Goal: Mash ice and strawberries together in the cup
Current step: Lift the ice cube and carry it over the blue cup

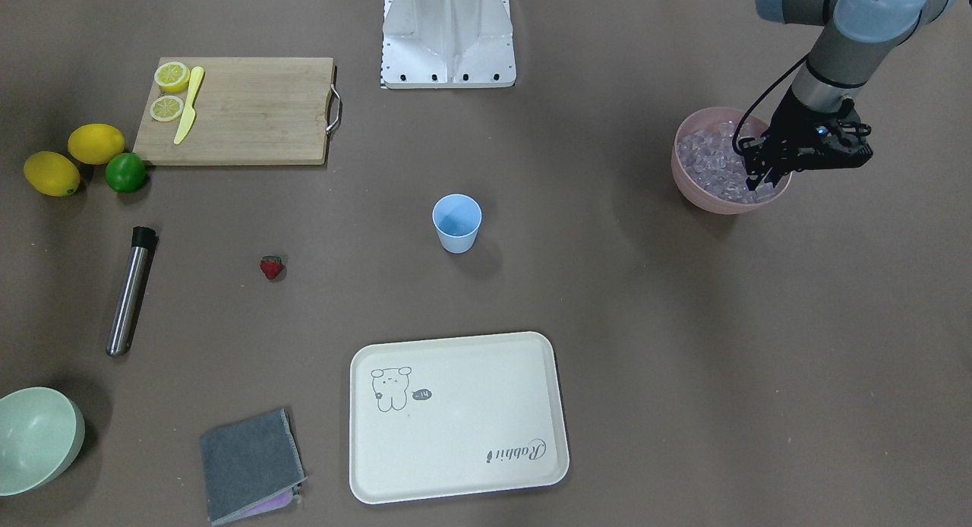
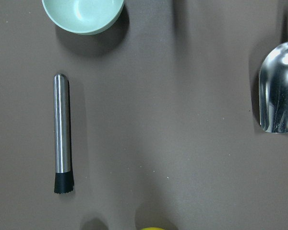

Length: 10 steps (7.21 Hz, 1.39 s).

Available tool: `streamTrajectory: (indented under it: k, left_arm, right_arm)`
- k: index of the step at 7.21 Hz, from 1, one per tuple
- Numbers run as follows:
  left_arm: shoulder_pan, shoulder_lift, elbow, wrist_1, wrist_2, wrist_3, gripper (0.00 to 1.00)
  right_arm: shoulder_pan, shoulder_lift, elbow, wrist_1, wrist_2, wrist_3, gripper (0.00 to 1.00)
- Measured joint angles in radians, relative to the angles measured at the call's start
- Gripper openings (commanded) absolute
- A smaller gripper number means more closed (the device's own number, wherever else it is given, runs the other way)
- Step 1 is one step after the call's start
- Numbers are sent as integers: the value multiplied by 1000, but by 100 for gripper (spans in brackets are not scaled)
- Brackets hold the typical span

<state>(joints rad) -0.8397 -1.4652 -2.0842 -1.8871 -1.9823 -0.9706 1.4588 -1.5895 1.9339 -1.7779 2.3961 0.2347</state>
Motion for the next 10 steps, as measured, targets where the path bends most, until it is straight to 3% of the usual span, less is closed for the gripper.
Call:
streamTrajectory:
  k: [2, 3, 5, 7, 10]
  left_arm:
    - [1, -25, -94, 0, 13, -1, 0]
    - [16, -98, -99, 0, 33, -3, 0]
    - [89, -319, -23, 5, 92, -29, 0]
    - [226, -537, 108, 10, 225, -74, 0]
    - [389, -676, 202, 9, 387, -98, 0]
  right_arm:
    - [0, 2, 0, 0, 0, 0, 100]
    - [0, 2, 0, 0, 1, 0, 100]
    - [0, 2, 0, 2, -3, -1, 100]
    - [0, 1, -3, 18, -9, -2, 100]
    - [0, 4, -12, 23, -9, -2, 100]
